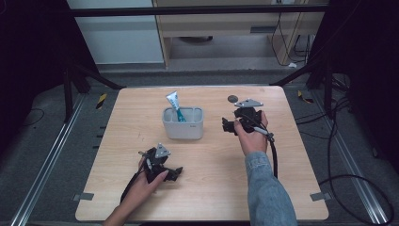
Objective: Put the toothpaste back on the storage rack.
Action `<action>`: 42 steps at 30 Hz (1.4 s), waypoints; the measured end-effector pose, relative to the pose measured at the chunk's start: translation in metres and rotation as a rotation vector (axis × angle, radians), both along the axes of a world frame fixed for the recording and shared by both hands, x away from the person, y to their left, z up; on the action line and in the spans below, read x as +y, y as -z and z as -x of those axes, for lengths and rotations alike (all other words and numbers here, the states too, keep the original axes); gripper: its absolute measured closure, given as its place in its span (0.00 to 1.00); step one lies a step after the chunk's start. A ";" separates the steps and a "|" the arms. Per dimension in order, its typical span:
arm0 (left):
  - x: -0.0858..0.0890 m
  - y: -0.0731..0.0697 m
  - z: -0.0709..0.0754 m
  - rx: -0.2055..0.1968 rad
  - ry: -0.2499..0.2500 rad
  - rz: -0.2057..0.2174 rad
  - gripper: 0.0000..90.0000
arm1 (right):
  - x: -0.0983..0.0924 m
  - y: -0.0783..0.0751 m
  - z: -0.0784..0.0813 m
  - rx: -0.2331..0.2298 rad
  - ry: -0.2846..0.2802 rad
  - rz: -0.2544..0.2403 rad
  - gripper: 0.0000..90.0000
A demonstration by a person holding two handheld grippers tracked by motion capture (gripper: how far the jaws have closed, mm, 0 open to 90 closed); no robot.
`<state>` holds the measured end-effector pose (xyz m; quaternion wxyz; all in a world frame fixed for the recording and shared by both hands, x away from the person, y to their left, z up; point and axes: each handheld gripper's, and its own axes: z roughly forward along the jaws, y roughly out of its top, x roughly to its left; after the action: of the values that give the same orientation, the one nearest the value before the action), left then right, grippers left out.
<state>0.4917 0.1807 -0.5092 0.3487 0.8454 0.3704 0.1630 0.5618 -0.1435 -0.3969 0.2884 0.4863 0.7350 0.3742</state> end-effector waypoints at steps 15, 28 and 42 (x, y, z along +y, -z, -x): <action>0.000 0.000 0.000 0.001 0.003 -0.004 0.00 | -0.036 0.031 0.012 0.044 0.049 0.040 0.09; 0.000 0.000 0.000 0.000 0.003 -0.004 0.00 | -0.050 0.075 0.022 0.121 0.076 0.041 0.09; 0.000 0.000 0.000 0.001 0.001 -0.003 0.00 | -0.062 0.099 0.027 0.154 0.111 -0.002 0.09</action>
<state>0.4918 0.1809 -0.5090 0.3473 0.8463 0.3696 0.1629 0.5351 -0.2052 -0.4956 0.2506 0.5539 0.7267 0.3198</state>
